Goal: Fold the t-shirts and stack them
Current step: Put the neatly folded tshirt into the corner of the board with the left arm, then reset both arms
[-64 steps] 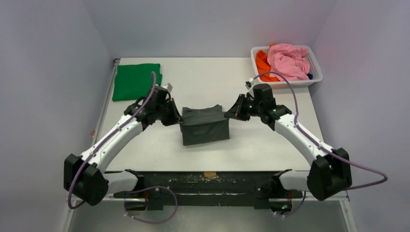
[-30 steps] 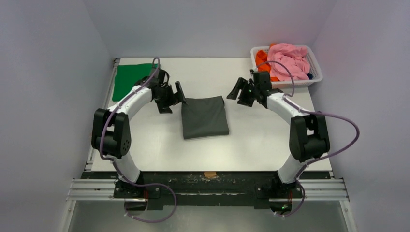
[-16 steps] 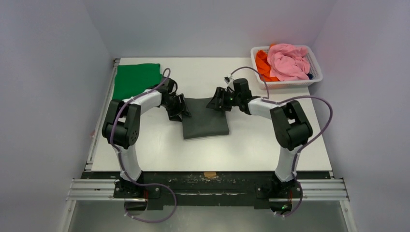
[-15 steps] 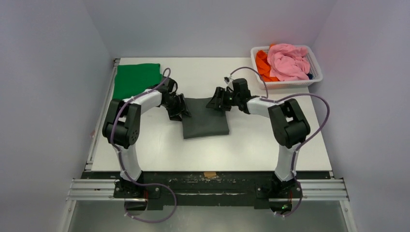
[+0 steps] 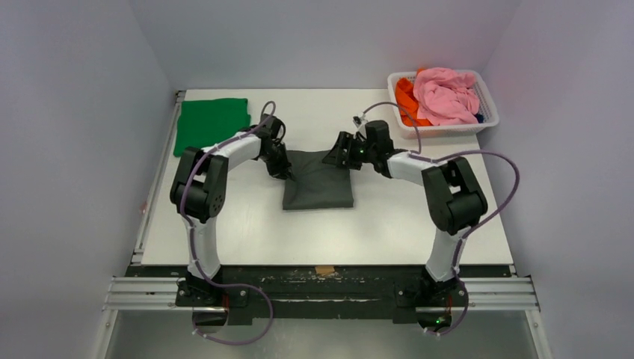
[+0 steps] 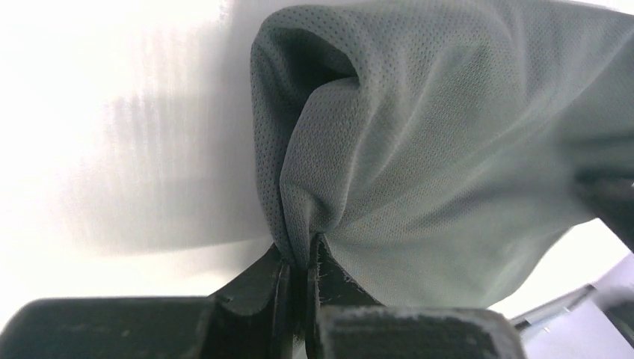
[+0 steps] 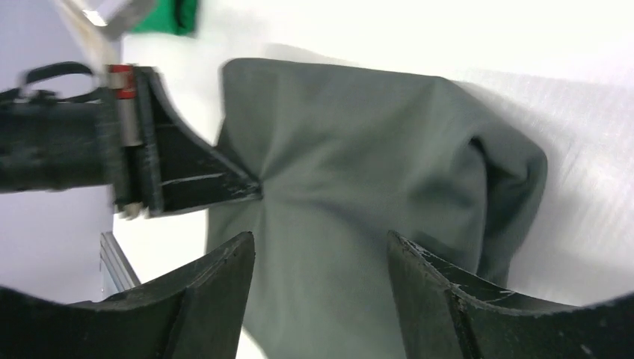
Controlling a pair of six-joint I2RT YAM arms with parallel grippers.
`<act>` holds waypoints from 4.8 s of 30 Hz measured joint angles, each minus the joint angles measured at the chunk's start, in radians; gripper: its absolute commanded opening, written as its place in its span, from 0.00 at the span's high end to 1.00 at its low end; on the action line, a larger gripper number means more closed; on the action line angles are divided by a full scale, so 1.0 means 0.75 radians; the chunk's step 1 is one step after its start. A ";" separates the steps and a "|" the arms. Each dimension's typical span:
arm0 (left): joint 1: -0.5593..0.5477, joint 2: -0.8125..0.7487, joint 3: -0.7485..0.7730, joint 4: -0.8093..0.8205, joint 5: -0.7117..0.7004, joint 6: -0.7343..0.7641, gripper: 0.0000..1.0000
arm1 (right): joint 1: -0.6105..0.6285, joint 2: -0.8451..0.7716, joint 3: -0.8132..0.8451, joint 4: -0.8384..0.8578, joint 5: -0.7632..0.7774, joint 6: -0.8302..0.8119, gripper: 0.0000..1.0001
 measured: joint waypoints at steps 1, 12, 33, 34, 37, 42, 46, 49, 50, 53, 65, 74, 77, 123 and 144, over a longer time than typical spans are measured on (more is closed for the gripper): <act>-0.006 0.001 0.013 -0.017 -0.028 0.009 1.00 | 0.000 -0.066 -0.022 -0.027 0.019 -0.013 0.33; -0.015 -0.001 0.364 -0.258 -0.564 0.297 1.00 | 0.002 -1.015 -0.390 -0.180 0.675 -0.139 0.11; 0.214 0.289 1.144 -0.399 -0.874 0.831 1.00 | -0.005 -1.376 -0.632 -0.387 1.148 -0.152 0.05; 0.228 0.290 1.169 -0.408 -0.868 0.842 1.00 | -0.005 -1.372 -0.632 -0.387 1.151 -0.154 0.06; 0.260 0.282 1.199 -0.425 -0.844 0.861 1.00 | -0.005 -1.357 -0.632 -0.393 1.170 -0.156 0.06; 0.286 0.263 1.231 -0.494 -0.788 0.908 1.00 | -0.005 -1.338 -0.632 -0.413 1.185 -0.159 0.06; 0.302 0.245 1.284 -0.538 -0.747 0.938 1.00 | -0.005 -1.329 -0.632 -0.426 1.203 -0.159 0.06; 0.329 0.220 1.300 -0.556 -0.716 0.957 1.00 | -0.005 -1.328 -0.631 -0.432 1.211 -0.159 0.06; 0.340 0.216 1.302 -0.560 -0.703 0.960 1.00 | -0.005 -1.328 -0.631 -0.433 1.212 -0.159 0.06; 0.383 0.210 1.313 -0.565 -0.663 0.977 1.00 | -0.005 -1.325 -0.630 -0.438 1.214 -0.159 0.06; 0.544 0.355 1.368 -0.485 -0.601 1.050 1.00 | -0.005 -1.236 -0.608 -0.449 1.219 -0.158 0.07; 0.631 0.534 1.386 -0.385 -0.629 1.060 1.00 | -0.005 -1.171 -0.593 -0.464 1.244 -0.155 0.07; 0.640 0.535 1.386 -0.344 -0.644 1.060 1.00 | -0.005 -1.163 -0.592 -0.483 1.245 -0.154 0.07; 0.570 -0.340 0.735 -0.059 -0.075 0.559 0.00 | -0.005 -1.678 -0.617 -0.782 1.311 -0.038 0.05; 0.818 0.640 1.336 -0.206 0.100 0.537 0.00 | -0.005 -1.536 -0.617 -0.806 1.418 -0.040 0.05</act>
